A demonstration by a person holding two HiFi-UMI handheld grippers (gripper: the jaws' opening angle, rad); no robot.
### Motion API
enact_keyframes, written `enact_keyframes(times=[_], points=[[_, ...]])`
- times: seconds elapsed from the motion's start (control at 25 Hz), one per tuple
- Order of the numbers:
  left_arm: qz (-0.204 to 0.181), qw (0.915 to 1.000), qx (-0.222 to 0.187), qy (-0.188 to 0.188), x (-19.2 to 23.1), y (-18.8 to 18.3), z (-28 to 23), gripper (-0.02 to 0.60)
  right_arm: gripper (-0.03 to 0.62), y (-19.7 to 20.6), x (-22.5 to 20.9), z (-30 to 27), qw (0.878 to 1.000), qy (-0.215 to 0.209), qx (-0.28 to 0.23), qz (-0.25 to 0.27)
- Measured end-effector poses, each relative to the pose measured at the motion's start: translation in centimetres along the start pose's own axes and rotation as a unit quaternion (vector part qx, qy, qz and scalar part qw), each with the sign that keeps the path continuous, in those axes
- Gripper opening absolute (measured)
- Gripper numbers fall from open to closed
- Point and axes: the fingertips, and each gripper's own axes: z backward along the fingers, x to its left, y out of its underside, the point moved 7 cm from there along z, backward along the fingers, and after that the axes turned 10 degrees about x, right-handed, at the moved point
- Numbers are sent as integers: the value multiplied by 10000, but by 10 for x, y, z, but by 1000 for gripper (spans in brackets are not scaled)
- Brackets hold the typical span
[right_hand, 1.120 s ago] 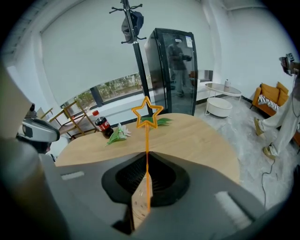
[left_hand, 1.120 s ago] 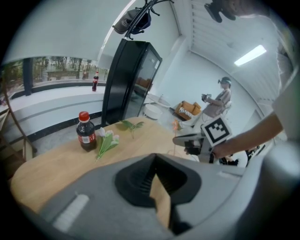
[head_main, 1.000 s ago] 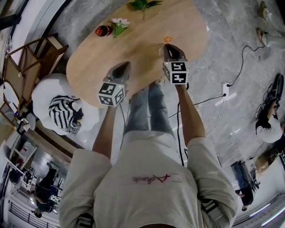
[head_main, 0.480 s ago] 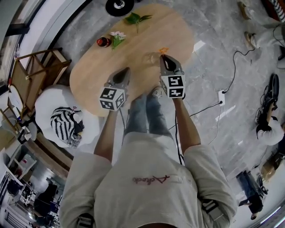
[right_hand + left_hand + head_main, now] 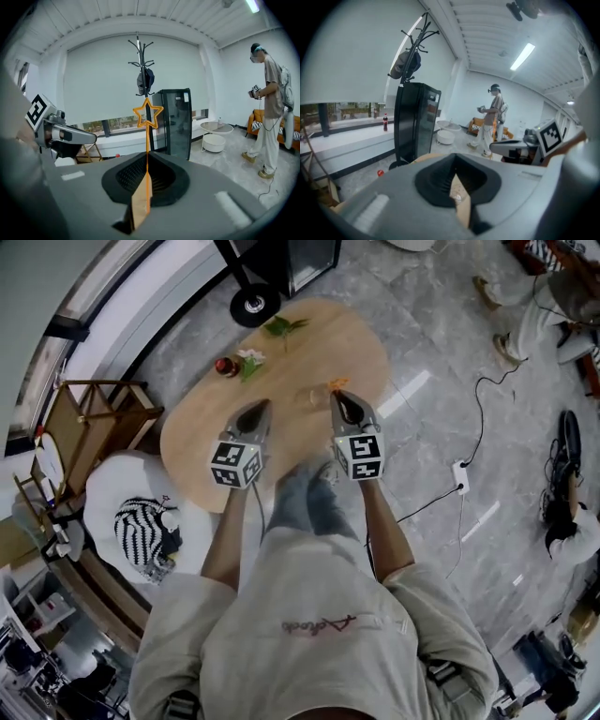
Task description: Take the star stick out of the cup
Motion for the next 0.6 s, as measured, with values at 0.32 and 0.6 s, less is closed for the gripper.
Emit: enact_keyframes(times=[0.32, 0.6], points=[[-292, 9978, -562, -219, -32, -53, 50, -3, 12, -44, 19, 58, 9983, -49, -547, 190], [-491, 9934, -976, -363, -51, -83, 85, -3, 12, -82, 33, 92, 9942, -101, -978, 434]])
